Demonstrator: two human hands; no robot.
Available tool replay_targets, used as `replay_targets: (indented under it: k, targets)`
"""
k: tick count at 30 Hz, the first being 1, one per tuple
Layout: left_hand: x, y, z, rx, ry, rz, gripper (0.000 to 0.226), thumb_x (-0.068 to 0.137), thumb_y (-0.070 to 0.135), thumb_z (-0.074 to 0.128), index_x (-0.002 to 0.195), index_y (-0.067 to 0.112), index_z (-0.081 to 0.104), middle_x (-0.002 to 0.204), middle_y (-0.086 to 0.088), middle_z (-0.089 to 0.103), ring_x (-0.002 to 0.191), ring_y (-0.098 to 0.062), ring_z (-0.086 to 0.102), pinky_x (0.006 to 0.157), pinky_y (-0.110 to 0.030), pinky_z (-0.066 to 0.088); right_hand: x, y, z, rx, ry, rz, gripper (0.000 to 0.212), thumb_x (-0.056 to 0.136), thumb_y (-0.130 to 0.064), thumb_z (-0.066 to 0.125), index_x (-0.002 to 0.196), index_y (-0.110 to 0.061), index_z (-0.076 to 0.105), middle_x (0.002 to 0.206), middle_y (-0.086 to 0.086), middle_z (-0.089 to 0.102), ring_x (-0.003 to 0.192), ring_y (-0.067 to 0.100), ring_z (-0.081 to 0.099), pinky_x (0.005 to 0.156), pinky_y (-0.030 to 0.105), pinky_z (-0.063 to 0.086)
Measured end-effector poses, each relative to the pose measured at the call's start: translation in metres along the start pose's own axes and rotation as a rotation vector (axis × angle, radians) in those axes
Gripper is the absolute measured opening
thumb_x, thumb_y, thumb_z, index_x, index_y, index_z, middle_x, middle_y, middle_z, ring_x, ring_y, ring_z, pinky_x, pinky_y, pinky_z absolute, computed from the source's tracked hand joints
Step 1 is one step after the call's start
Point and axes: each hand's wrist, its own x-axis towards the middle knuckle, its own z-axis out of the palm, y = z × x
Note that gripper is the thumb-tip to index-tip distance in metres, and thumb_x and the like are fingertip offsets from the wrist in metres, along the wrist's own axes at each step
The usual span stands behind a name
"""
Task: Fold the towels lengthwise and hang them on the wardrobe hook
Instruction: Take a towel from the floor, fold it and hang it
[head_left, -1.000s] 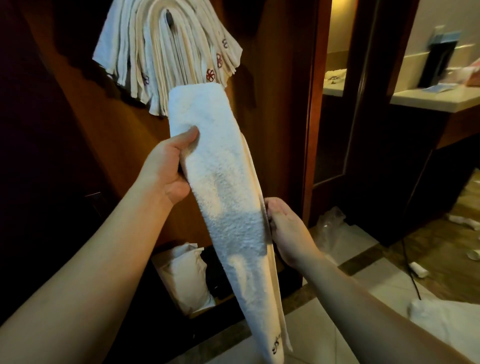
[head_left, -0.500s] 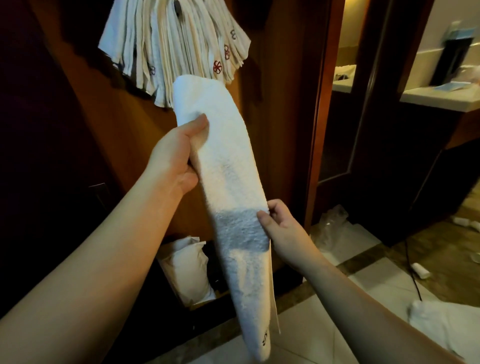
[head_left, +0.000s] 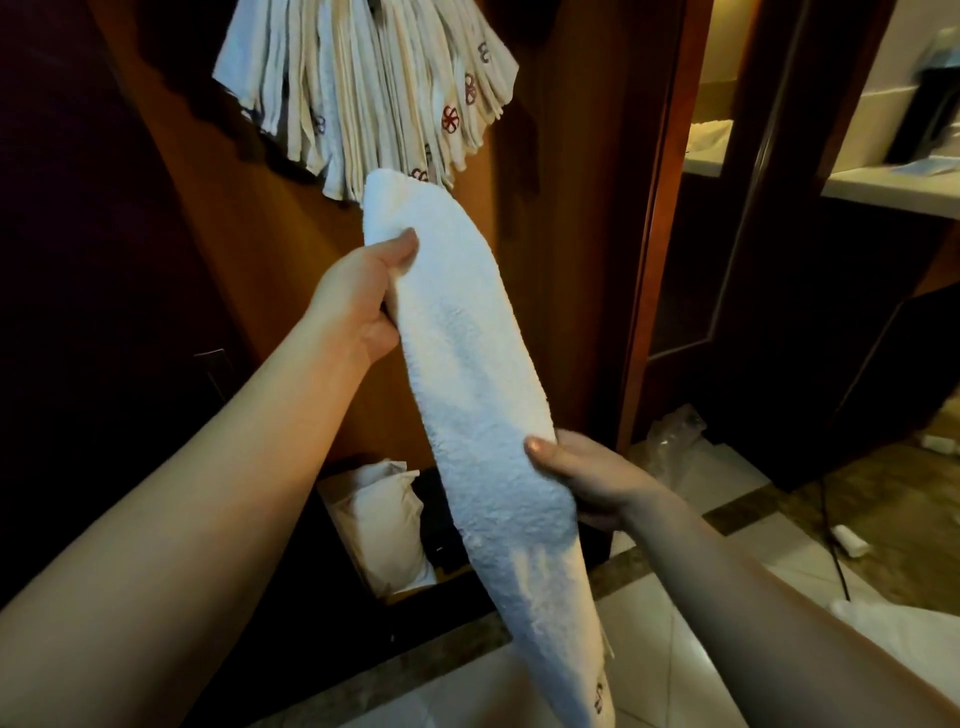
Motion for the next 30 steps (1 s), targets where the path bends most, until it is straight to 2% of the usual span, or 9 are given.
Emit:
replay_targets:
  k: [3, 7, 11, 14, 17, 23, 27, 28, 30]
  targets:
    - [0.011, -0.003, 0.0, 0.053, 0.035, -0.05, 0.031, 0.09, 0.016, 0.071, 0.117, 0.003, 0.062, 0.093, -0.012, 0.077, 0.081, -0.029, 0.075, 0.066, -0.047, 0.061, -0.004, -0.002, -0.004, -0.197, -0.166, 0.13, 0.097, 0.038, -0.06, 0.095, 0.116, -0.01, 0.064, 0.112, 0.007, 0.074, 0.107, 0.024, 0.069, 0.098, 0.04, 0.053]
    - [0.023, -0.006, -0.005, 0.192, 0.056, -0.124, 0.043, 0.089, 0.02, 0.073, 0.126, 0.004, 0.059, 0.101, -0.013, 0.075, 0.088, -0.03, 0.074, 0.08, -0.05, 0.06, -0.009, -0.001, 0.0, -0.305, -0.145, 0.149, 0.092, 0.051, -0.075, 0.082, 0.119, -0.016, 0.065, 0.123, 0.007, 0.07, 0.118, 0.026, 0.064, 0.11, 0.05, 0.043]
    - [0.03, -0.015, -0.007, 0.254, 0.071, -0.192, 0.04, 0.092, 0.02, 0.07, 0.123, 0.002, 0.051, 0.099, -0.013, 0.071, 0.088, -0.027, 0.071, 0.07, -0.042, 0.059, -0.02, -0.002, 0.007, -0.106, -0.106, 0.067, 0.085, 0.049, -0.072, 0.085, 0.111, -0.015, 0.07, 0.115, 0.006, 0.073, 0.111, 0.023, 0.068, 0.102, 0.041, 0.051]
    - [0.037, -0.028, -0.005, 0.268, 0.061, -0.237, 0.045, 0.095, 0.02, 0.065, 0.132, 0.001, 0.048, 0.1, -0.013, 0.071, 0.09, -0.027, 0.071, 0.069, -0.041, 0.06, -0.025, -0.001, 0.015, 0.237, -0.176, 0.075, 0.071, 0.049, -0.055, 0.094, 0.105, -0.013, 0.078, 0.114, 0.008, 0.073, 0.108, 0.023, 0.07, 0.087, 0.032, 0.057]
    - [0.045, -0.044, -0.01, 0.277, 0.067, -0.264, 0.048, 0.097, 0.018, 0.062, 0.139, 0.002, 0.045, 0.099, -0.013, 0.071, 0.092, -0.026, 0.072, 0.066, -0.038, 0.061, -0.028, 0.001, 0.017, 0.48, -0.214, 0.124, 0.067, 0.042, -0.038, 0.101, 0.1, -0.011, 0.08, 0.112, 0.01, 0.074, 0.103, 0.023, 0.072, 0.082, 0.033, 0.059]
    - [0.058, -0.072, -0.03, 0.289, 0.082, -0.317, 0.038, 0.098, 0.018, 0.061, 0.13, 0.003, 0.049, 0.108, -0.015, 0.07, 0.09, -0.025, 0.074, 0.066, -0.036, 0.062, -0.029, 0.002, 0.014, 0.336, -0.282, 0.178, 0.059, 0.055, -0.028, 0.098, 0.108, -0.01, 0.078, 0.118, 0.01, 0.072, 0.11, 0.023, 0.068, 0.094, 0.035, 0.055]
    - [0.068, -0.1, -0.053, 0.372, -0.004, -0.38, 0.049, 0.1, 0.036, 0.055, 0.134, 0.001, 0.05, 0.114, -0.016, 0.069, 0.094, -0.027, 0.07, 0.066, -0.04, 0.057, -0.023, -0.02, 0.018, 0.332, -0.231, 0.113, 0.06, 0.062, -0.026, 0.094, 0.115, -0.008, 0.073, 0.122, 0.016, 0.069, 0.111, 0.029, 0.068, 0.09, 0.039, 0.057]
    - [0.063, -0.104, -0.056, 0.361, -0.044, -0.412, 0.048, 0.101, 0.039, 0.053, 0.134, 0.004, 0.053, 0.112, -0.015, 0.069, 0.093, -0.028, 0.069, 0.068, -0.042, 0.055, -0.021, -0.028, 0.02, 0.334, -0.209, 0.072, 0.058, 0.065, -0.026, 0.092, 0.116, -0.007, 0.072, 0.121, 0.017, 0.069, 0.11, 0.03, 0.068, 0.09, 0.039, 0.057]
    - [0.05, -0.108, -0.059, 0.355, -0.098, -0.422, 0.034, 0.104, 0.036, 0.045, 0.115, 0.007, 0.06, 0.098, -0.011, 0.07, 0.084, -0.026, 0.066, 0.069, -0.041, 0.052, -0.019, -0.046, 0.024, 0.318, -0.136, -0.022, 0.041, 0.074, -0.024, 0.08, 0.111, -0.007, 0.074, 0.113, 0.017, 0.072, 0.103, 0.028, 0.071, 0.086, 0.038, 0.059]
